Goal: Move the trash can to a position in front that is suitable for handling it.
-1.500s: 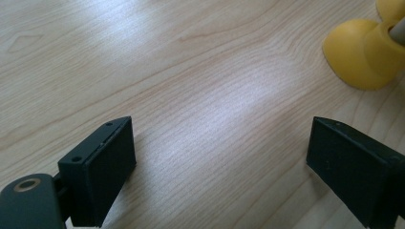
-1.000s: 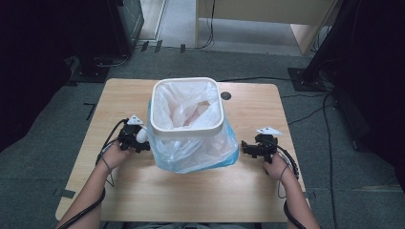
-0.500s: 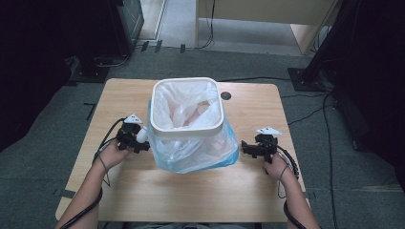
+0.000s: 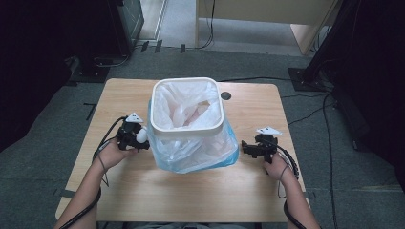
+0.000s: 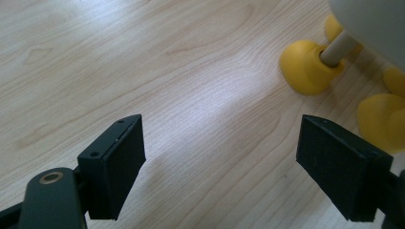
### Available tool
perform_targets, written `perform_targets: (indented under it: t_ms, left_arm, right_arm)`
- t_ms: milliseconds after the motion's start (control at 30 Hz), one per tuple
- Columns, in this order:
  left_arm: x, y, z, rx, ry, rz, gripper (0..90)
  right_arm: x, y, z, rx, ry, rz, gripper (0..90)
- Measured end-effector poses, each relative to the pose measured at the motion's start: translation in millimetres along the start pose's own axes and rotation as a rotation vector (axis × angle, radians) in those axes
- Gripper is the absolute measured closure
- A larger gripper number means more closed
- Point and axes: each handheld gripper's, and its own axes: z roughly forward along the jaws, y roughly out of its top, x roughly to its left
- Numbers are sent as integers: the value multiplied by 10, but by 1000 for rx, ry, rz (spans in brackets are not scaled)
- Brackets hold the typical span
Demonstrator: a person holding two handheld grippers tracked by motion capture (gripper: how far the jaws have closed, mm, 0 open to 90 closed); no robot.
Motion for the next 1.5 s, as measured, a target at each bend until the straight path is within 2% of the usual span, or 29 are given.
perform_targets:
  t_ms: [167, 333, 533, 867, 1100, 1300, 1500]
  left_arm:
    - [-9, 14, -29, -14, -7, 6, 164]
    - [-17, 9, -45, -27, -45, 22, 164]
    - [7, 9, -84, -14, -45, 6, 164]
    - [42, 56, -234, -54, -41, -17, 164]
    - [42, 104, -346, -70, -33, -6, 164]
    - [26, 140, -422, -88, -44, -1, 164]
    - [25, 170, -477, -107, -41, -9, 164]
  right_arm:
    - [0, 0, 0, 0, 0, 0, 97]
    - [0, 0, 0, 0, 0, 0, 97]
    - [1, -1, 0, 0, -1, 0, 97]
    - [2, -1, -1, 0, -2, 1, 97]
    - [4, -2, -1, -1, -3, 3, 97]
    - [4, -2, -1, -1, -3, 3, 97]
    - [4, -2, -1, -1, -3, 3, 97]
